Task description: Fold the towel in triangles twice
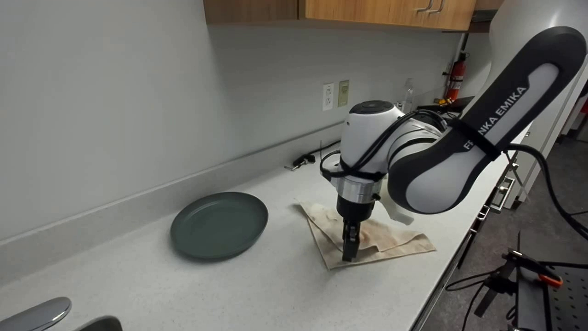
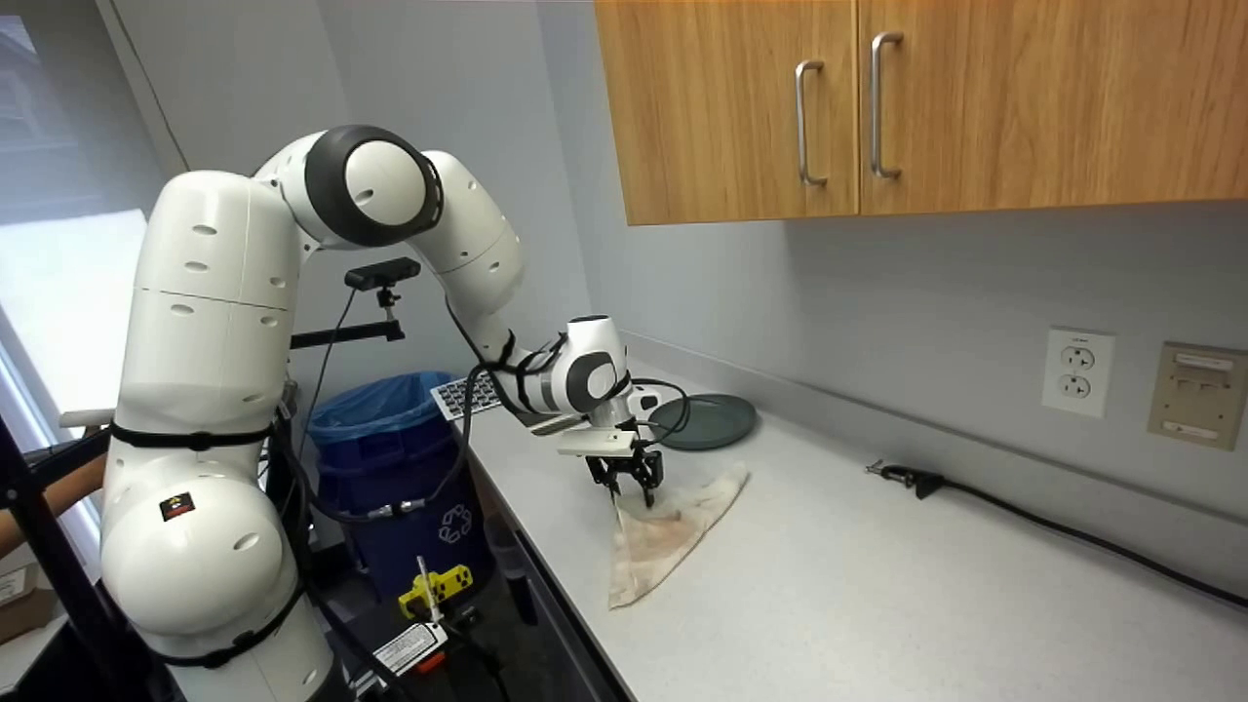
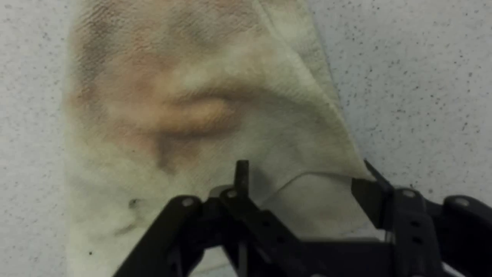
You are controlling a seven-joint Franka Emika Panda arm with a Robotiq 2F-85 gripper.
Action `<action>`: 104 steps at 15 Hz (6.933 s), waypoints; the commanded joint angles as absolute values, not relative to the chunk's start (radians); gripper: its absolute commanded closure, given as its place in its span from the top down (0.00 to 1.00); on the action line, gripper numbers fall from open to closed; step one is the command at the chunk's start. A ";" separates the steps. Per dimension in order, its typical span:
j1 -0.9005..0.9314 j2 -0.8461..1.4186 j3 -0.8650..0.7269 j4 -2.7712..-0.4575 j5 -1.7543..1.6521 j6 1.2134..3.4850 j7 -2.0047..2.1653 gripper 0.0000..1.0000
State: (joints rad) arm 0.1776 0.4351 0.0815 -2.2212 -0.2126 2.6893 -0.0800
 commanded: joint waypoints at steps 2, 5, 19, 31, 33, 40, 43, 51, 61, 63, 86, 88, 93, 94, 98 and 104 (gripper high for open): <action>0.193 0.386 0.068 -2.221 -0.231 2.652 -0.054 1.00; 0.180 0.318 0.072 -2.263 -0.225 2.634 -0.064 1.00; 0.020 0.075 0.015 -2.599 -0.155 2.664 -0.150 1.00; -0.025 0.162 -0.039 -2.704 -0.186 2.894 -0.133 1.00; -0.023 0.186 -0.051 -2.702 -0.195 2.914 -0.125 1.00; -0.017 0.252 -0.041 -2.680 -0.165 2.937 -0.120 1.00; -0.016 0.267 -0.033 -2.667 -0.158 2.936 -0.118 0.73; 0.000 0.268 -0.049 -2.638 -0.175 2.929 -0.087 0.14; 0.013 0.143 -0.102 -2.658 -0.263 2.789 -0.093 0.01; -0.001 0.103 -0.099 -2.660 -0.272 2.713 -0.101 0.01; 0.006 0.116 0.001 -2.378 -0.290 2.430 -0.101 0.01; 0.015 0.160 0.007 -2.342 -0.304 2.429 -0.092 0.01; 0.045 0.226 0.024 -2.251 -0.305 2.408 -0.100 0.01; 0.051 0.237 0.027 -2.234 -0.305 2.411 -0.103 0.01; 0.069 0.284 0.038 -2.186 -0.304 2.444 -0.119 0.01; 0.092 0.381 0.024 -2.113 -0.345 2.482 -0.098 0.01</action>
State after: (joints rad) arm 0.0778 0.3163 0.0424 -2.1708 -0.2945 2.4472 -0.1081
